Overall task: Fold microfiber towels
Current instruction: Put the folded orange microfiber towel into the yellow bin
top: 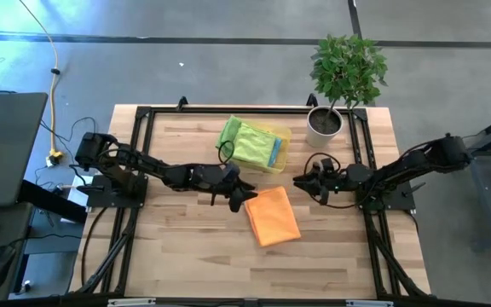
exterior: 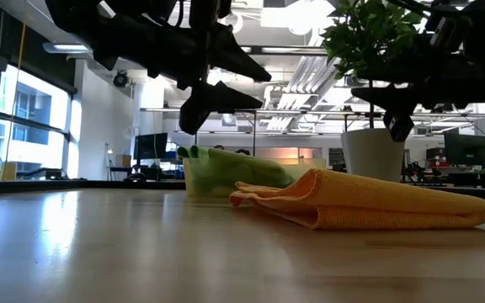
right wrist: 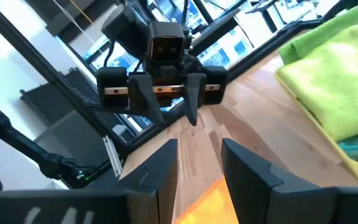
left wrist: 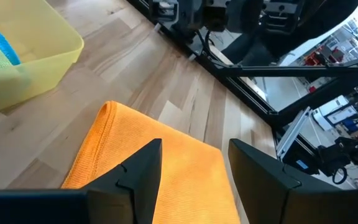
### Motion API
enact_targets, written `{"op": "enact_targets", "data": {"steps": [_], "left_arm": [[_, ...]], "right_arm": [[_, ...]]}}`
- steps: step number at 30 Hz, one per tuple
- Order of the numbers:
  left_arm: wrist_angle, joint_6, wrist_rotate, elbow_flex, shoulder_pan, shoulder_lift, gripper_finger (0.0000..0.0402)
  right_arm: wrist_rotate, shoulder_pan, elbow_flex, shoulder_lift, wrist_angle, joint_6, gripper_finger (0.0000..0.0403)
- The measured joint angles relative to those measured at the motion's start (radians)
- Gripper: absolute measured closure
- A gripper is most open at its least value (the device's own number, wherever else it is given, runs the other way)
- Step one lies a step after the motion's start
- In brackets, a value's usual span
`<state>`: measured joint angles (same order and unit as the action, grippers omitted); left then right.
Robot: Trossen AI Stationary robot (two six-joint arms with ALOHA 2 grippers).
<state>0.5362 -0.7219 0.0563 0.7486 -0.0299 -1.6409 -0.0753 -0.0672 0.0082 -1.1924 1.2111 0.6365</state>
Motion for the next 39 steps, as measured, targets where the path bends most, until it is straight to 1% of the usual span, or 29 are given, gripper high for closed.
{"op": "enact_targets", "data": {"steps": [5,10,14,20,29,34,39], "left_arm": [[0.001,0.000,0.000,0.000,0.000,0.000,0.0225],[0.000,-0.007,0.000,0.000,0.000,0.000,0.0225],[-0.001,-0.008,0.002,0.000,0.000,0.000,0.0225],[-0.001,-0.015,0.006,0.000,0.000,0.000,0.0225],[-0.001,-0.035,0.008,0.000,0.000,0.000,0.0225],[-0.001,-0.035,0.008,0.000,0.000,0.000,0.0225],[-0.001,-0.035,0.008,0.000,0.000,0.000,0.0225]], "right_arm": [[0.062,0.047,0.000,0.096,-0.102,-0.016,0.0286],[0.163,0.104,0.000,0.212,-0.283,-0.009,0.0286],[0.215,0.136,0.000,0.308,-0.414,-0.008,0.0286],[0.251,0.155,0.000,0.440,-0.583,-0.031,0.0286],[0.254,0.154,0.000,0.618,-0.815,-0.035,0.0286],[0.250,0.154,0.000,0.694,-0.904,-0.035,0.0286],[0.244,0.154,0.000,0.751,-0.954,-0.049,0.0286]]}}
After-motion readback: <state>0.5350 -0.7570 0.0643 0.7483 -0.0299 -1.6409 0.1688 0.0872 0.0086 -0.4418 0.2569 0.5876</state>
